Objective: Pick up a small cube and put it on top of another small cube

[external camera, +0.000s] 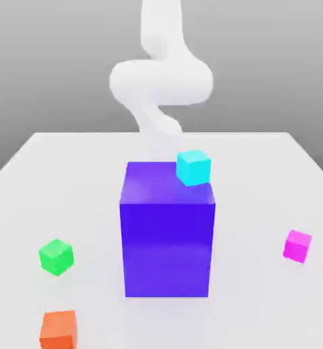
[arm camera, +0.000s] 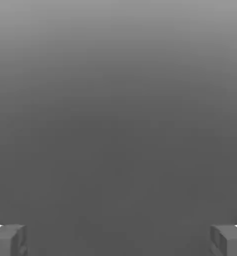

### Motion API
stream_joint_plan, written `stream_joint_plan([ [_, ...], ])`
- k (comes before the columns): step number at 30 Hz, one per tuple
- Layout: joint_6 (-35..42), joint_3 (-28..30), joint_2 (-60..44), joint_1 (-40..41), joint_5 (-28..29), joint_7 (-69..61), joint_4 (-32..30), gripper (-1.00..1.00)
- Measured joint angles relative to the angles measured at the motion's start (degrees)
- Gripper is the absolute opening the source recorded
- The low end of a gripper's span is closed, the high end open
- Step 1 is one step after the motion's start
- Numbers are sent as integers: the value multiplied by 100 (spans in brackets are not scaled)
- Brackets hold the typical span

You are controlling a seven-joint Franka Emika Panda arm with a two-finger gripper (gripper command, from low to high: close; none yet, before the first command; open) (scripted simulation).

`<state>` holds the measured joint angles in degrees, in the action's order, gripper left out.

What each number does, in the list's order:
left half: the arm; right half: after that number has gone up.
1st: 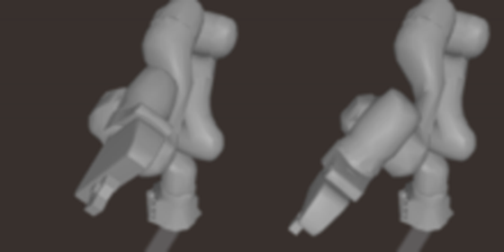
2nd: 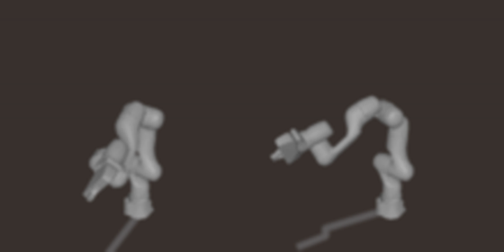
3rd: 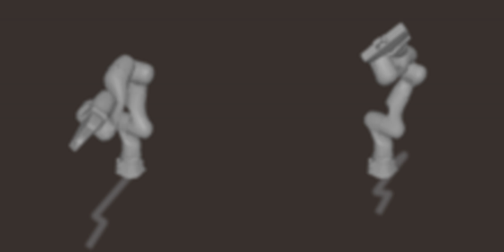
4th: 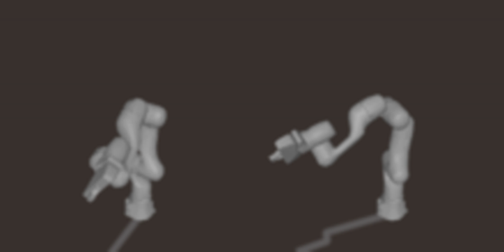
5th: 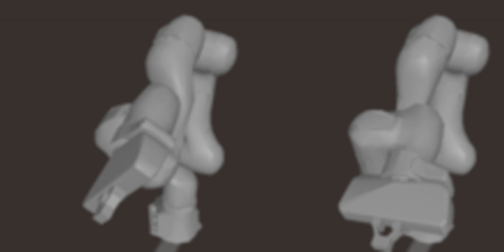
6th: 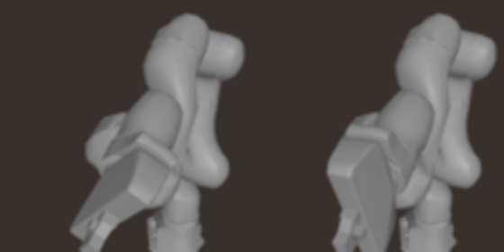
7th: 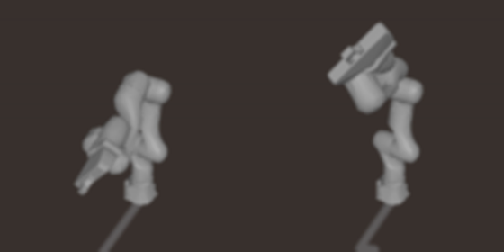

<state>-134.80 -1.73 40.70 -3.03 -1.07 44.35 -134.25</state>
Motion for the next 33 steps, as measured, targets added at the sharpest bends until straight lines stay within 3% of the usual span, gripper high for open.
stream_joint_plan([
  [13,-1604,-1265,-2709,-1500,-226,-533,-1301,0],
  [20,-2456,-1905,-4210,-2318,419,-268,-1991,0],
  [23,-2852,-1723,-4869,-2687,1036,127,-2117,0],
  [28,-3629,-751,-5906,-3484,1953,816,-1915,0],
  [29,-3714,-637,-6009,-3585,2016,867,-1892,-100],
  [33,-3716,-638,-6009,-3584,2024,875,-1892,-100],
])
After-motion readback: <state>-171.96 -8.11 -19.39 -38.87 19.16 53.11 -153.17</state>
